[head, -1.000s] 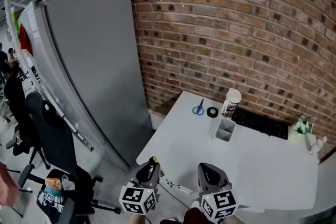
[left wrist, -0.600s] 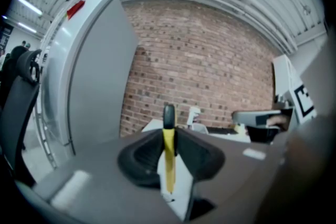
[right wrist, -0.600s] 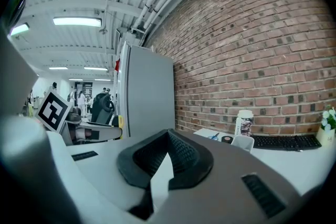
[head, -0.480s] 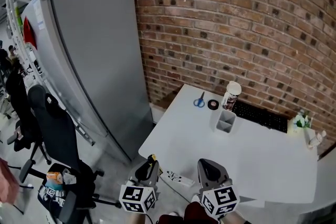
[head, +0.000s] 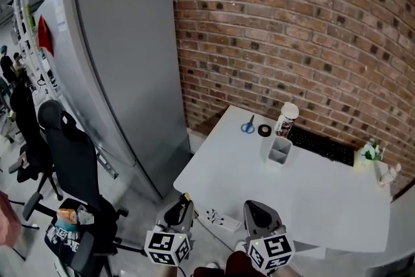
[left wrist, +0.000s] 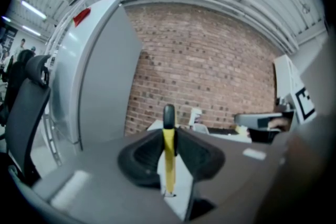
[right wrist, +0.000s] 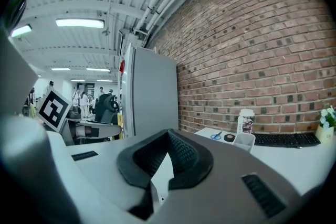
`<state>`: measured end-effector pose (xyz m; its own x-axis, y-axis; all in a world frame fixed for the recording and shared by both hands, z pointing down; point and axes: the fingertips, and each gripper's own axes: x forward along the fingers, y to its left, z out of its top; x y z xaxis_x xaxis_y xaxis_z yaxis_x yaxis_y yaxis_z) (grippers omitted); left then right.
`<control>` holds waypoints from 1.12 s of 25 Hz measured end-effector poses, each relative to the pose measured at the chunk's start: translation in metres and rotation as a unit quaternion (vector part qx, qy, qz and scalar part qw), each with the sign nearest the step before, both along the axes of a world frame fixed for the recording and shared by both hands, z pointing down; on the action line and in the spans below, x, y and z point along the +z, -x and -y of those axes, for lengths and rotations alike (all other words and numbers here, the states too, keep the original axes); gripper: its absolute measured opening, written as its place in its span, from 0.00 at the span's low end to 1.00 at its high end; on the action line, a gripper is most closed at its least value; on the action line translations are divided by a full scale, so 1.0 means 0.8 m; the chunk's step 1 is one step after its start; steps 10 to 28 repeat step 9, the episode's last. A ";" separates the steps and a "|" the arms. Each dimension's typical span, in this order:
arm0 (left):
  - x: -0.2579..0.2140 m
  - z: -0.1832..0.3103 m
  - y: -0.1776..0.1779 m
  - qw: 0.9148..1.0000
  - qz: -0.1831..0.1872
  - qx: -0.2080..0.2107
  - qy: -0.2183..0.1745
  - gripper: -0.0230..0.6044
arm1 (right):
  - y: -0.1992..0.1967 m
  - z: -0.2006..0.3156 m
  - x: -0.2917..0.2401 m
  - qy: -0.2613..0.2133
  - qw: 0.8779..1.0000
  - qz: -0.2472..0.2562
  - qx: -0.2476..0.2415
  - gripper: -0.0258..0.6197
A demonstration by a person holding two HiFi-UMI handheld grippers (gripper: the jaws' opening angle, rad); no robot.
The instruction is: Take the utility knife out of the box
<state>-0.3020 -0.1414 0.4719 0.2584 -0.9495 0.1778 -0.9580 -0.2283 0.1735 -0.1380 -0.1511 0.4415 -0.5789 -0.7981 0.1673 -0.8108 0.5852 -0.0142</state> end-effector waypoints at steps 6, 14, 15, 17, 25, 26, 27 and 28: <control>-0.003 -0.015 0.003 1.000 0.000 -0.003 -0.004 0.16 | 0.001 -0.015 -0.001 -0.002 1.000 0.003 -0.002 0.05; -0.003 -0.023 0.006 1.000 -0.001 -0.005 -0.004 0.16 | 0.003 -0.024 -0.001 -0.003 1.000 0.004 -0.003 0.05; -0.003 -0.023 0.006 1.000 -0.001 -0.005 -0.004 0.16 | 0.003 -0.024 -0.001 -0.003 1.000 0.004 -0.003 0.05; -0.003 -0.023 0.006 1.000 -0.001 -0.005 -0.004 0.16 | 0.003 -0.024 -0.001 -0.003 1.000 0.004 -0.003 0.05; -0.003 -0.023 0.006 1.000 -0.001 -0.005 -0.004 0.16 | 0.003 -0.024 -0.001 -0.003 1.000 0.004 -0.003 0.05; -0.003 -0.023 0.006 1.000 -0.001 -0.005 -0.004 0.16 | 0.003 -0.024 -0.001 -0.003 1.000 0.004 -0.003 0.05; -0.003 -0.023 0.006 1.000 -0.001 -0.005 -0.004 0.16 | 0.003 -0.024 -0.001 -0.003 1.000 0.004 -0.003 0.05; -0.003 -0.023 0.006 1.000 -0.001 -0.005 -0.004 0.16 | 0.003 -0.024 -0.001 -0.003 1.000 0.004 -0.003 0.05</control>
